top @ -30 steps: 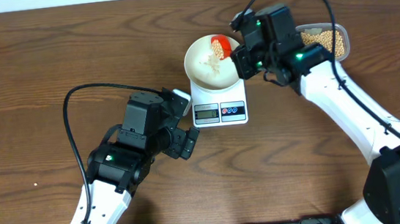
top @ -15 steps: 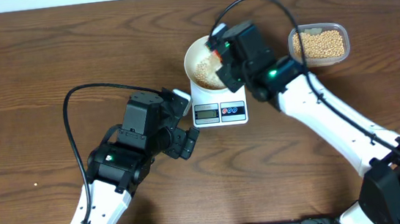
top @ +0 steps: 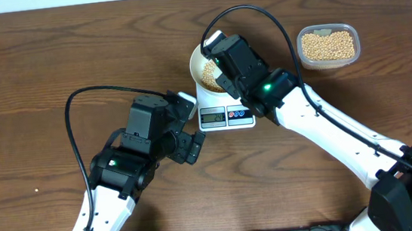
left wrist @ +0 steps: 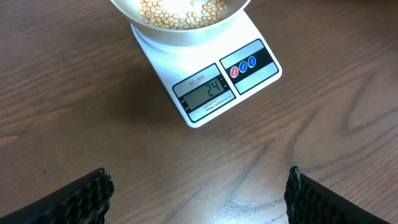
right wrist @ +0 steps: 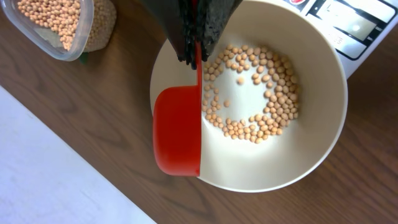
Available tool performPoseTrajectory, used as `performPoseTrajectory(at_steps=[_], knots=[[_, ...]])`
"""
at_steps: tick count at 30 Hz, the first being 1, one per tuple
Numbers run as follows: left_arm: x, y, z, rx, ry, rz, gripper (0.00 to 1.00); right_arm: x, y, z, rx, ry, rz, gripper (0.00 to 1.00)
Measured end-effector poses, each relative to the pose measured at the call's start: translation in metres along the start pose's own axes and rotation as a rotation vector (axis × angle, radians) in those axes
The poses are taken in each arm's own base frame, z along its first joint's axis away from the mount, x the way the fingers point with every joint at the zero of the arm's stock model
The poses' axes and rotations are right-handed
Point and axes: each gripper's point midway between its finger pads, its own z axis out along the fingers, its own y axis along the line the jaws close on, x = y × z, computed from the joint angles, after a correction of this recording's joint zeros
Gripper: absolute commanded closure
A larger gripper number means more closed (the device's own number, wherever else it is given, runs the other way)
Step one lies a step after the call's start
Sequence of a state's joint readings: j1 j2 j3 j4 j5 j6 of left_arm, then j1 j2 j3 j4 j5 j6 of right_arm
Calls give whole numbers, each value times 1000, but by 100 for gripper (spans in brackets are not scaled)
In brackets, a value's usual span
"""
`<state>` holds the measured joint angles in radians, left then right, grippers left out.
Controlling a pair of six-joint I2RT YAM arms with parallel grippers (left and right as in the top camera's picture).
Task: Scoop item into bowl and weigh 50g on scale
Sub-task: 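Tip the red scoop to pour beans into the bowl, then move the empty red scoop back right to the bean tub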
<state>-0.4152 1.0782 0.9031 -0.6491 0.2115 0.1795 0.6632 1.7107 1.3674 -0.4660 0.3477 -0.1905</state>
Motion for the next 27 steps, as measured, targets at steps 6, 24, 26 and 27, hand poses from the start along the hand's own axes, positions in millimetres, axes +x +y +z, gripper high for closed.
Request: performPoseTrajectory(at_steps=[6, 24, 26, 27], knots=[[0, 0, 0, 0, 0, 0, 9, 0, -13, 0, -65, -15, 88, 99], [0, 0, 0, 0, 0, 0, 9, 81, -176, -79, -50, 30, 628, 99], [0, 0, 0, 0, 0, 0, 9, 101, -189, -77, -23, 78, 677, 99], [0, 0, 0, 0, 0, 0, 9, 110, -195, -75, -9, 100, 697, 99]])
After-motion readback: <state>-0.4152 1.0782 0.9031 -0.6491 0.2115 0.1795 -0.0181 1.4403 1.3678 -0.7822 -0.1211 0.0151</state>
